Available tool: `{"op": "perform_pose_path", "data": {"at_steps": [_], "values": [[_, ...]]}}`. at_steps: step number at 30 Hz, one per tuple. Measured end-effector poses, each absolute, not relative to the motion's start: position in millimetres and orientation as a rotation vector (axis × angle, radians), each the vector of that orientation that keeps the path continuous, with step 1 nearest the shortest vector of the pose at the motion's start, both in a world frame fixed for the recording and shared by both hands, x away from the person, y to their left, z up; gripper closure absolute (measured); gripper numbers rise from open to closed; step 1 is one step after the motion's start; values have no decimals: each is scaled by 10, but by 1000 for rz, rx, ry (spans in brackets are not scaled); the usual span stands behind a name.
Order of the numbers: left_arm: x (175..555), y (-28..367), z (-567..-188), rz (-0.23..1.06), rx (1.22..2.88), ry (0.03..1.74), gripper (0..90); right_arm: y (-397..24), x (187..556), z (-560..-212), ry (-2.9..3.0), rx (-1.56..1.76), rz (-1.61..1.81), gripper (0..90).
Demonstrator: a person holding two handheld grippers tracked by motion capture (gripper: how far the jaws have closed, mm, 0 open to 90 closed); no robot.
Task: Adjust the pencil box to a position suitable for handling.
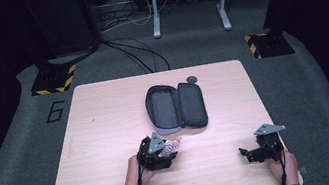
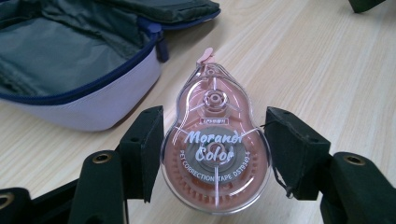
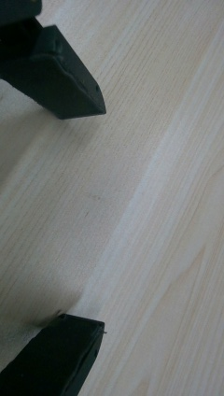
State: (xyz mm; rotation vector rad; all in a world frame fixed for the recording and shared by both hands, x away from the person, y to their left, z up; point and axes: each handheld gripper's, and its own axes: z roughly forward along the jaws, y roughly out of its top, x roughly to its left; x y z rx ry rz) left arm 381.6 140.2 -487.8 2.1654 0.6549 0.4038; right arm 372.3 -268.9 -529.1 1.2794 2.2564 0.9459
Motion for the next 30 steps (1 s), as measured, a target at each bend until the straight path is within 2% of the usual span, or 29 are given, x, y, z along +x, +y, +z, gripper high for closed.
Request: {"op": "perform_pose_path", "data": {"at_steps": [30], "values": [[3694,2406,-4841,575,2062,913,395,-2689,3722,-5291,2256,1279,946,0]]}}
